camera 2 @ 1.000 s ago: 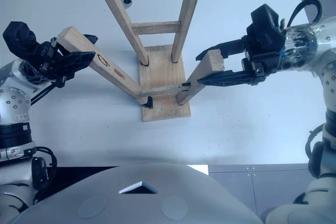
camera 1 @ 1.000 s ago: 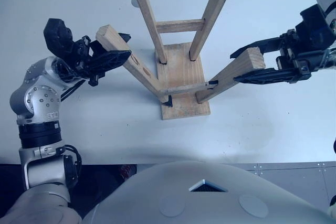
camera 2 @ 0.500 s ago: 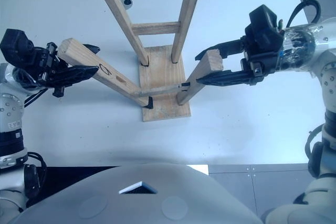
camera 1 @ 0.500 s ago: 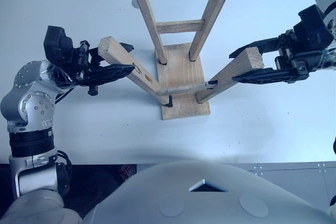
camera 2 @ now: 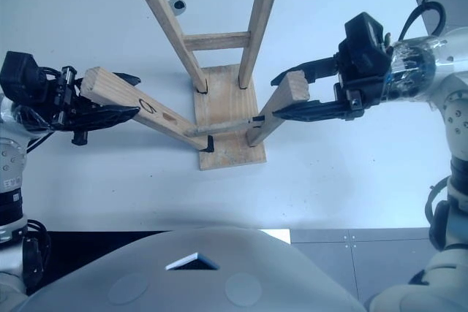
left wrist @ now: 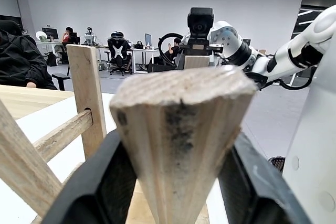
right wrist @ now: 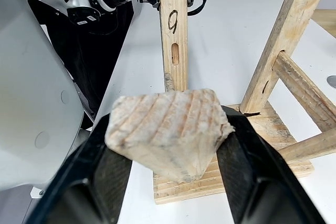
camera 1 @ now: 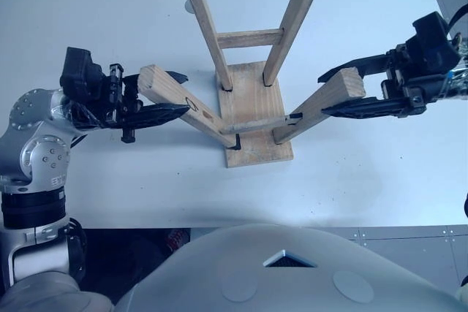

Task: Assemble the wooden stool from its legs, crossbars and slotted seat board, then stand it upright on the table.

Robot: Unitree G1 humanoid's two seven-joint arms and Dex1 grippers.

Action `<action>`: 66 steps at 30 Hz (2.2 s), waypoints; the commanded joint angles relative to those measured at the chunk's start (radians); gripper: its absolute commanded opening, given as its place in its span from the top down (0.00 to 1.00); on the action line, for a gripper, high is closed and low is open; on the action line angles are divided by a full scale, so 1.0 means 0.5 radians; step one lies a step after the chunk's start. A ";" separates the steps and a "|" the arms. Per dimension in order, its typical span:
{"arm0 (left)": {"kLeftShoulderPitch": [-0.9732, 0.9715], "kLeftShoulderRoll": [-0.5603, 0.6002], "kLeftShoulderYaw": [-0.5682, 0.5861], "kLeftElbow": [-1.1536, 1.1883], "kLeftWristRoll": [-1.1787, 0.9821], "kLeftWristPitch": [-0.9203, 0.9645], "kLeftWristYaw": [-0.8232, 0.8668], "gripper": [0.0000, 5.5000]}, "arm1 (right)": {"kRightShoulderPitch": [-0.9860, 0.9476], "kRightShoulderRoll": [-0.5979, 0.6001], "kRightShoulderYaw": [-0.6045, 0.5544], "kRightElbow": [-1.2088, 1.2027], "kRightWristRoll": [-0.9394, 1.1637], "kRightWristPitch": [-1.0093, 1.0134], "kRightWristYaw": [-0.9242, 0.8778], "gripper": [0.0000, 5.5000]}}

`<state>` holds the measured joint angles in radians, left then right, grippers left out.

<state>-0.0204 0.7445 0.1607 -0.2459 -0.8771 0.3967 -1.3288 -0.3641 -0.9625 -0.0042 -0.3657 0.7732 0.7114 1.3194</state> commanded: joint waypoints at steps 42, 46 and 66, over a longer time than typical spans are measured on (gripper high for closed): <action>0.112 0.132 -0.261 -0.094 0.238 0.078 0.414 0.63 | 0.088 -0.265 -0.344 -0.299 -0.714 -0.544 -0.629 0.56; 0.025 0.126 -0.251 -0.093 0.229 0.096 0.460 0.63 | 0.149 -0.177 -0.368 -0.191 -0.645 -0.519 -0.639 0.56; -0.438 0.255 -0.502 -0.041 0.535 -0.005 0.179 0.63 | 0.432 0.115 -0.014 -0.166 -0.667 -0.373 -0.870 0.56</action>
<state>-0.2524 0.8497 -0.0364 -0.2998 -0.7197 0.3824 -1.2397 -0.1436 -0.9120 -0.0323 -0.4305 0.4547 0.5154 0.8871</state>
